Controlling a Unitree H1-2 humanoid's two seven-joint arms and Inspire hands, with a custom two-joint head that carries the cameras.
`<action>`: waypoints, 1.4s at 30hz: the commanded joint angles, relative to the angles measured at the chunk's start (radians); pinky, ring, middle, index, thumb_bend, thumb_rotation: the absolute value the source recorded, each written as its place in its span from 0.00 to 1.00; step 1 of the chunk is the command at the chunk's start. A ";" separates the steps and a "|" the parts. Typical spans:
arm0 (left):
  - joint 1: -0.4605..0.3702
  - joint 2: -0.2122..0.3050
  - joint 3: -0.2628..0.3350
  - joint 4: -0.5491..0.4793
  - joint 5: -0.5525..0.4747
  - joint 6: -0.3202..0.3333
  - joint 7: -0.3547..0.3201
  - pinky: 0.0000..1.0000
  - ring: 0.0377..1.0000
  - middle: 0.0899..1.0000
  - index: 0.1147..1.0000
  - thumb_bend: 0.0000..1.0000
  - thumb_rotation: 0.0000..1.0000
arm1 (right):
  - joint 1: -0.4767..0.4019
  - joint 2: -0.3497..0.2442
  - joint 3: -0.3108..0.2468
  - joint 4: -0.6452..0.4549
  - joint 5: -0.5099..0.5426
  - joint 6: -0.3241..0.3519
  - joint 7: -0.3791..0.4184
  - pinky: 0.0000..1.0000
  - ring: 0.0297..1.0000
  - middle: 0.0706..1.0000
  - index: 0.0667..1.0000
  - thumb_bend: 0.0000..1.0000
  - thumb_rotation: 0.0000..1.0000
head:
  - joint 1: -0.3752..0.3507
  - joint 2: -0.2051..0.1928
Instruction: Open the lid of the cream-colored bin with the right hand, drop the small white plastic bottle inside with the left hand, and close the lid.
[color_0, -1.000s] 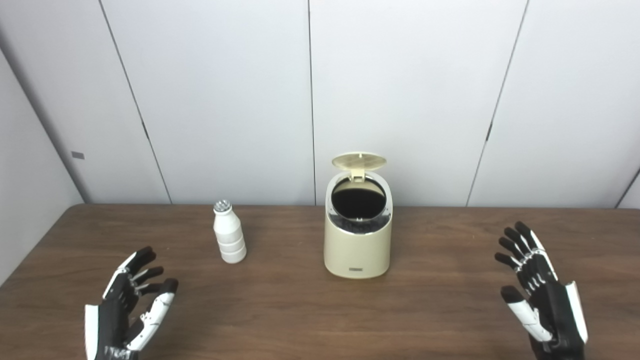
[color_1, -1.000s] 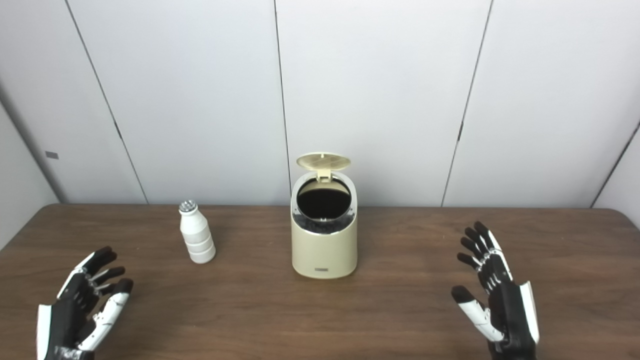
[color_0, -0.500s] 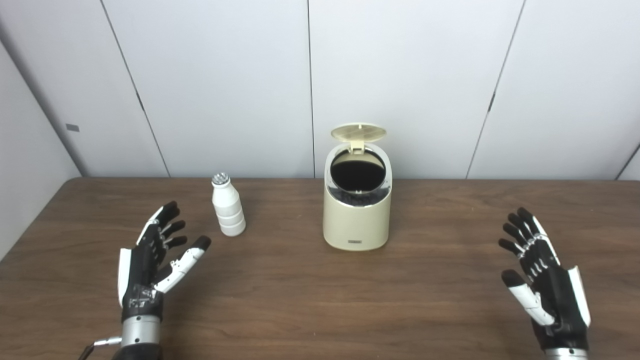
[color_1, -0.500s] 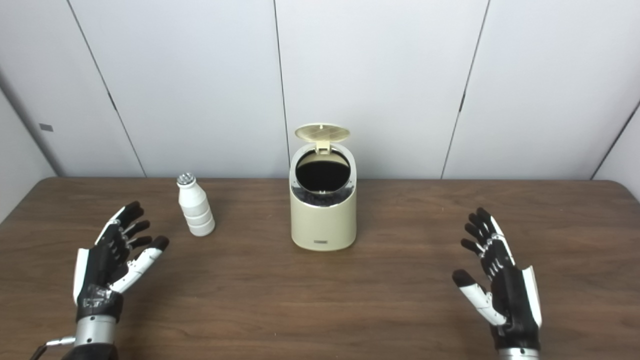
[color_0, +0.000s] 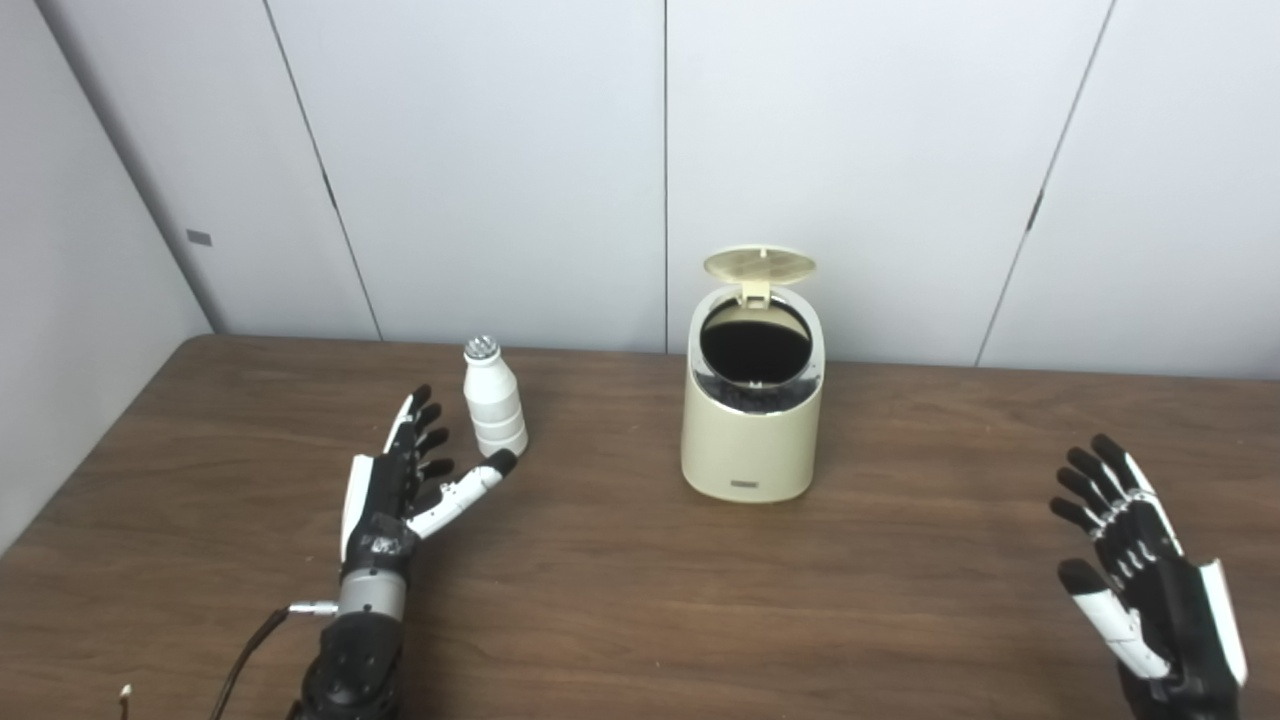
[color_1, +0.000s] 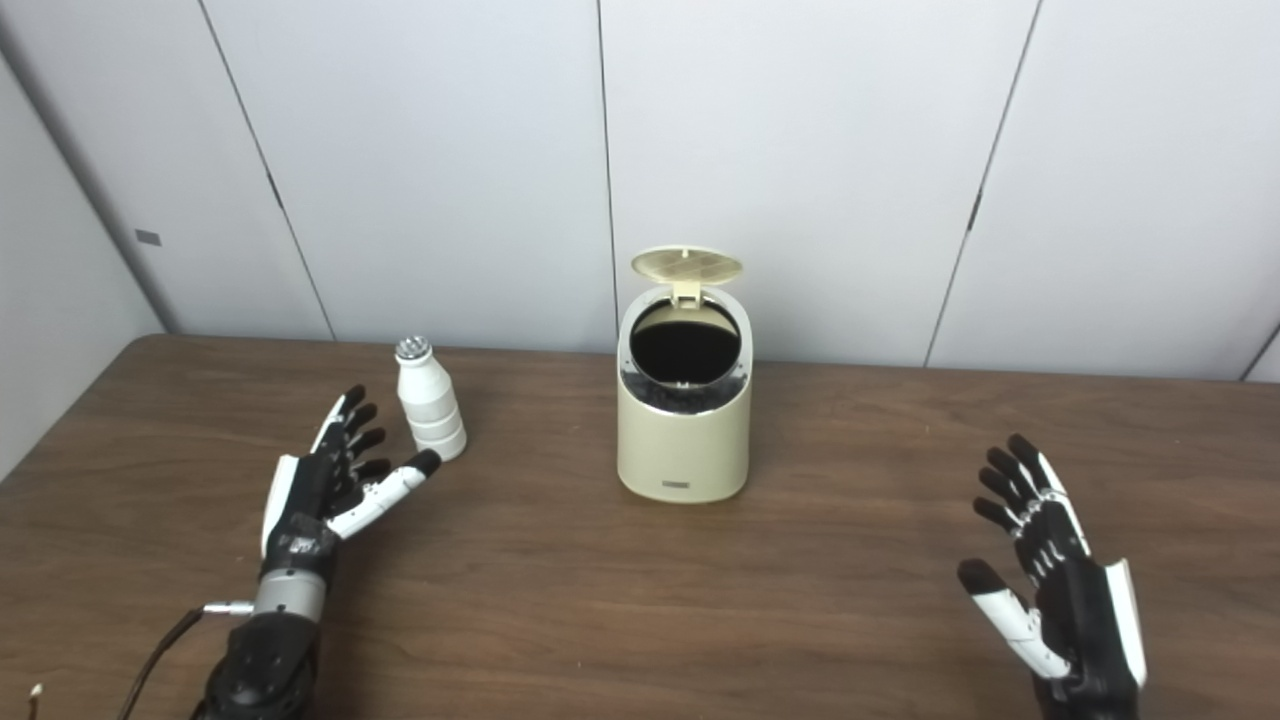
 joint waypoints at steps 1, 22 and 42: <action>-0.052 0.010 -0.006 -0.001 0.027 -0.025 0.027 0.80 0.91 0.97 1.00 1.00 0.44 | 0.014 -0.006 -0.013 0.020 0.013 -0.001 0.002 0.80 0.86 0.88 0.90 0.80 0.69 | 0.003 -0.001; -0.147 0.040 -0.048 0.162 0.128 0.007 0.108 0.79 0.90 0.93 0.96 1.00 0.40 | 0.013 -0.011 -0.014 0.001 0.004 0.009 0.004 0.80 0.87 0.89 0.92 0.73 0.72 | 0.039 -0.039; -0.219 0.042 -0.107 0.298 0.198 -0.009 0.168 0.63 0.70 0.70 0.72 1.00 0.20 | 0.025 0.017 -0.011 -0.049 -0.032 0.048 -0.015 0.77 0.85 0.87 0.90 0.76 0.72 | 0.014 -0.042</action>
